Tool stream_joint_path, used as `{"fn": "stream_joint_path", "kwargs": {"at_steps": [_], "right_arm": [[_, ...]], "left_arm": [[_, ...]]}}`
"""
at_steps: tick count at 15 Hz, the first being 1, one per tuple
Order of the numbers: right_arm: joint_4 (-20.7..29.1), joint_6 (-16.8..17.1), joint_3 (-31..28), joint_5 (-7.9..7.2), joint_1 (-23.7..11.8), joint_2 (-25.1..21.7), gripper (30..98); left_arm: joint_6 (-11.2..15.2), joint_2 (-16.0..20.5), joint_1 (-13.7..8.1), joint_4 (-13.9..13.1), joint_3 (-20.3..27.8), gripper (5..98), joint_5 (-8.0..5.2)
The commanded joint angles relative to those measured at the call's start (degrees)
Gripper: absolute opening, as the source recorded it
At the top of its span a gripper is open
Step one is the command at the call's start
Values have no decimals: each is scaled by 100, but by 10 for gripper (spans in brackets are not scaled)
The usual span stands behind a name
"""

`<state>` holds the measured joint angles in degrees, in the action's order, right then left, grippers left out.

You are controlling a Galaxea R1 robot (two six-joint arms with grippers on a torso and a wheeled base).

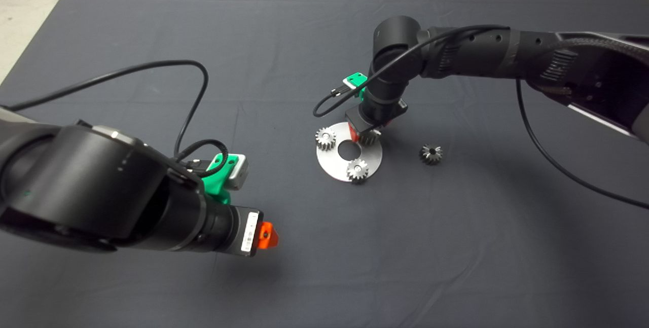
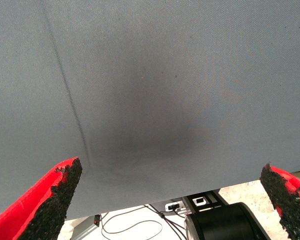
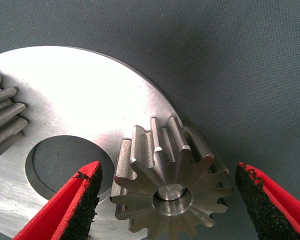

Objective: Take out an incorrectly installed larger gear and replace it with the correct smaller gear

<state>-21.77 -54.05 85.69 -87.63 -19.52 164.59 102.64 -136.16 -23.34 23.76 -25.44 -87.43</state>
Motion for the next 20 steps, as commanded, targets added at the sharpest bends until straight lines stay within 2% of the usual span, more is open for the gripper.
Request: {"fn": "stream_joint_path", "kwargs": {"at_steps": [1,12,20], "right_arm": [[-196,9,-19,-650,-114,35,699],[-195,0,-27,-650,-114,61,530],[-193,0,-19,-650,-114,53,503]], "left_arm": [[-43,31,-39,50,14,921,-99],[-43,31,-39,50,6,921,-99],[-43,14,-39,55,-3,921,-99]]}}
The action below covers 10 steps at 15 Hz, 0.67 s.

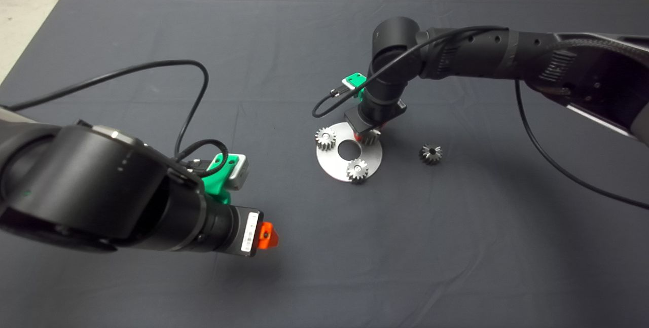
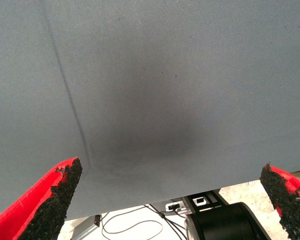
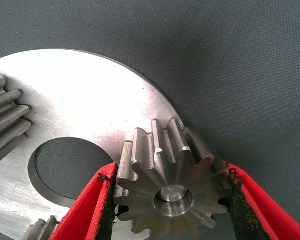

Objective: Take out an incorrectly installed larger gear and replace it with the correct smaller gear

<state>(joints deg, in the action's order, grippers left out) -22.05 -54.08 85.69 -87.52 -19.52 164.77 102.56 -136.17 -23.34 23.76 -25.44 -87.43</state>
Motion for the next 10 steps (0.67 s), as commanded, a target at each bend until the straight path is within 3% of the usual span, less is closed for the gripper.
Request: {"fn": "stream_joint_path", "kwargs": {"at_steps": [1,7,10], "right_arm": [[-160,2,-10,-661,-123,25,502],[-133,-14,-54,-661,-167,17,483],[14,-24,-45,-697,-350,25,483]], "left_arm": [[-34,15,-39,50,-4,921,-99],[-43,15,-39,59,-72,921,-99],[-140,6,-39,59,-143,921,-99]]}}
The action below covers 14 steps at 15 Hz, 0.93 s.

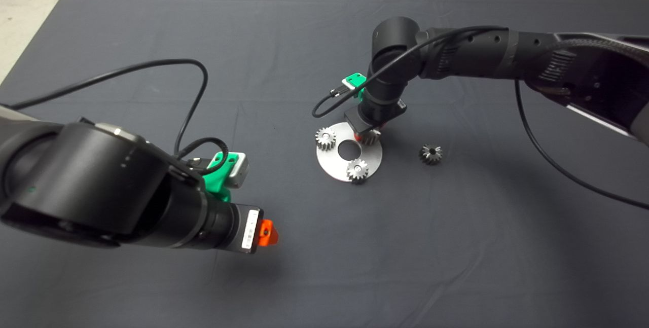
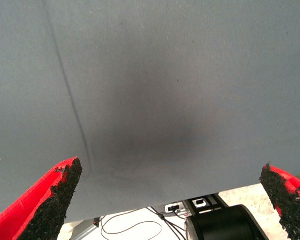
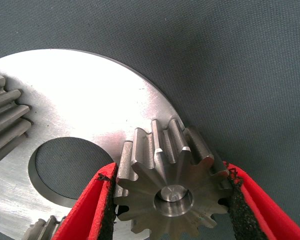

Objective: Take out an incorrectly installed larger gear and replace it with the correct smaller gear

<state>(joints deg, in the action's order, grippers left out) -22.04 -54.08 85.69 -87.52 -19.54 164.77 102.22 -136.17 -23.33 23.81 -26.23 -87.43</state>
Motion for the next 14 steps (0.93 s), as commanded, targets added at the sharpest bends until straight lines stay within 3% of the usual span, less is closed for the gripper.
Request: {"fn": "stream_joint_path", "kwargs": {"at_steps": [1,6,14], "right_arm": [[164,-24,-45,-697,-448,17,484],[737,-41,-54,-697,-1079,8,478],[921,-41,-45,-697,-1219,-62,478]], "left_arm": [[-123,-2,-40,54,-82,921,-99],[-220,-20,-32,71,-179,921,-90],[-228,-37,-32,89,-214,921,-85]]}}
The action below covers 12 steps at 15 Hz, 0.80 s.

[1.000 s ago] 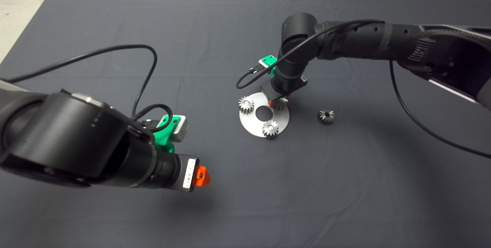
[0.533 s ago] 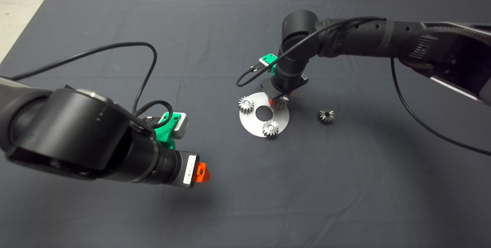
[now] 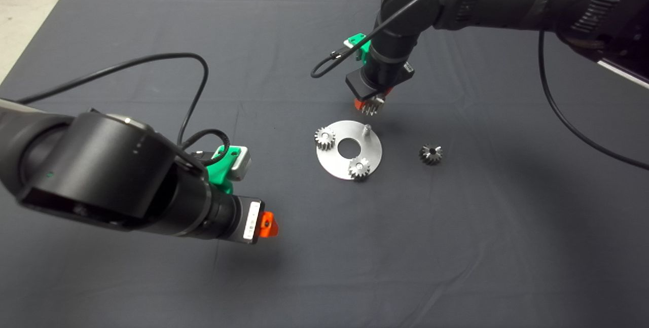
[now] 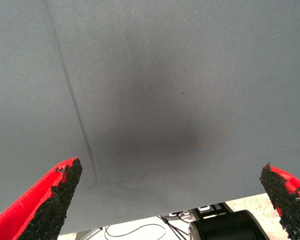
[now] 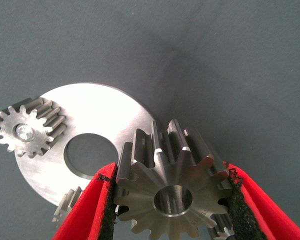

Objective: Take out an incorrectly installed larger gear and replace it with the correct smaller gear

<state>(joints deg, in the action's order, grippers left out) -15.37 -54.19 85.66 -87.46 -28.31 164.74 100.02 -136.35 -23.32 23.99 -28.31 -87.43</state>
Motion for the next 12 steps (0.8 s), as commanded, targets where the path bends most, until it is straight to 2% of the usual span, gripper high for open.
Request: {"fn": "stream_joint_path", "kwargs": {"at_steps": [1,6,12], "right_arm": [[245,-31,-54,-703,-314,-112,481],[210,39,-183,-712,63,-635,478],[-54,99,-306,-712,229,-1334,478]], "left_arm": [[-9,-28,-33,71,3,921,-81],[-9,-37,-33,71,3,921,-81],[-9,-116,-33,71,-15,921,-81]]}}
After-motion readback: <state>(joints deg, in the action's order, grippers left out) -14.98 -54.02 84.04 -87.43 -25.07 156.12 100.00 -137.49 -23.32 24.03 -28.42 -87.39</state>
